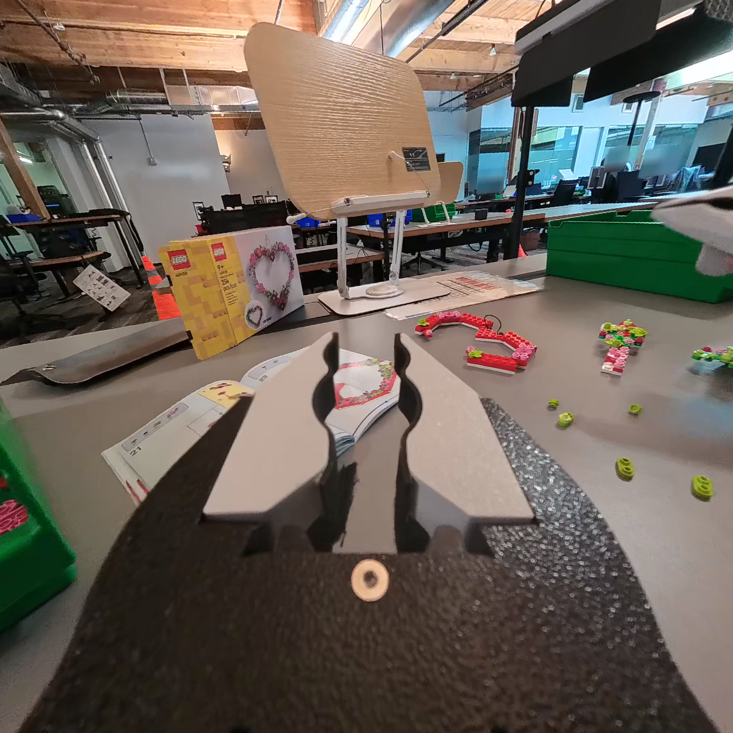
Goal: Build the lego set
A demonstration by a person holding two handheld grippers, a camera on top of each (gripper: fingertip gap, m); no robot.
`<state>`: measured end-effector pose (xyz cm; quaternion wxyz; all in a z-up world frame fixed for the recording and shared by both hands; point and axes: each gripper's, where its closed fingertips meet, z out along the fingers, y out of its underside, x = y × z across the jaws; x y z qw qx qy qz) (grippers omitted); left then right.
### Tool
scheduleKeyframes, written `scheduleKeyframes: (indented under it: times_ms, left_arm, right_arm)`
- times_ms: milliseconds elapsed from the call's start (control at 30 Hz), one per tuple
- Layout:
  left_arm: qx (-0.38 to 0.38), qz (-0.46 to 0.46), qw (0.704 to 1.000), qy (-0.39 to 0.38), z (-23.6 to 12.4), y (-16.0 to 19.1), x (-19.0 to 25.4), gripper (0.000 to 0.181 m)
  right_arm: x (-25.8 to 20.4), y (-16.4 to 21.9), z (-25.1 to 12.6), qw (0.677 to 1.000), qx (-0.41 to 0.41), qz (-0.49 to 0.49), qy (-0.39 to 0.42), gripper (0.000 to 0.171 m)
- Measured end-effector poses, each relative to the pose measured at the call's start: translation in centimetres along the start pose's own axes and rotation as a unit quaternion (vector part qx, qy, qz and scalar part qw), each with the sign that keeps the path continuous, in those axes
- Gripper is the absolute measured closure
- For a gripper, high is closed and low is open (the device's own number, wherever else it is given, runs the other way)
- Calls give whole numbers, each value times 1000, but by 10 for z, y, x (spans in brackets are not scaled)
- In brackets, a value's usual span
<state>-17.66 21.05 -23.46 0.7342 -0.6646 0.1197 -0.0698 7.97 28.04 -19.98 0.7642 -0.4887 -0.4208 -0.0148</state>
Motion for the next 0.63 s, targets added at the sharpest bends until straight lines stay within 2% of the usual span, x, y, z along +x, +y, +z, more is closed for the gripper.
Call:
scheduleKeyframes:
  times_ms: [67, 200, 333, 533, 633]
  left_arm:
    - [1, -11, 1000, 8, 0, 0, 1, 161]
    - [8, -30, 999, 7, -4, -5, -8, 167]
    - [-2, -11, 998, -60, -30, -39, -59, 170]
    - [-142, -8, 967, -211, -79, -69, -195, 161]
    - [-312, -7, 931, -190, -82, -39, -239, 161]
  right_arm:
    - [3, 11, 1, 1000, -20, 15, 0, 171]
    - [31, 12, -10, 999, -7, 17, 44, 171]
    - [69, 23, -32, 993, -30, -39, 109, 171]
    - [120, 35, -74, 977, -33, 18, 211, 171]
    - [128, 36, -82, 972, -15, 59, 226, 171]
